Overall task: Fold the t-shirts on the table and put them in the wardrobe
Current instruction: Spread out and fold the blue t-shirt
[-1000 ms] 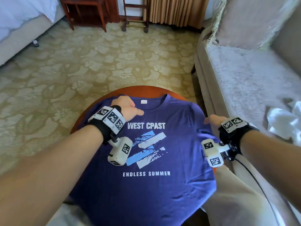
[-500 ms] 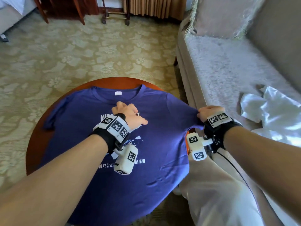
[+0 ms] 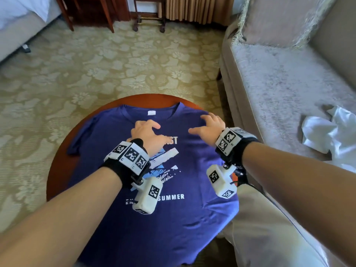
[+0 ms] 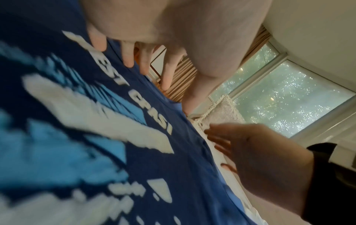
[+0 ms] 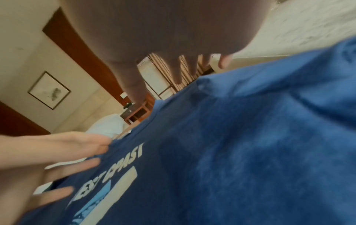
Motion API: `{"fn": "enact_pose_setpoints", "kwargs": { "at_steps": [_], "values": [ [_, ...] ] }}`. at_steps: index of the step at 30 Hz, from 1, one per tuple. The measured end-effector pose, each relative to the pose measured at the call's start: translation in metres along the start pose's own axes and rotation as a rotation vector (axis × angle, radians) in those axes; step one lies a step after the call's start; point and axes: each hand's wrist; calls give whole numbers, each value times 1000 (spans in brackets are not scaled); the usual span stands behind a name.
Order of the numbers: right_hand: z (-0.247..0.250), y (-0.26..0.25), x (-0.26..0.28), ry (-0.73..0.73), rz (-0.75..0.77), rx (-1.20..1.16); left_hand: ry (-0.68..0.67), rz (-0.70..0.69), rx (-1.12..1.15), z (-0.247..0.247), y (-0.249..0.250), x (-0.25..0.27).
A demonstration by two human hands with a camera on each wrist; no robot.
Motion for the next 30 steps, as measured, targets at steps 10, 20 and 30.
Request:
{"fn": "enact_pose_setpoints", "kwargs": {
  "at_steps": [10,20,30],
  "values": [
    [-54,-81,20,-101,-90,187,156,443,-81,85,-138,-35],
    [-162,-140,55,-355,122,378,215,256,29,99,-187,-38],
    [-164,-147,61,-359,45,434,441,380,407,148,-235,-55]
  ]
}}
Point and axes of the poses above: each hand's wrist, its own x-axis away from the middle knuckle, its own z-axis out of the back of the hand, y = z × x, and after that the axes turned 14 degrees about -x, right-handed
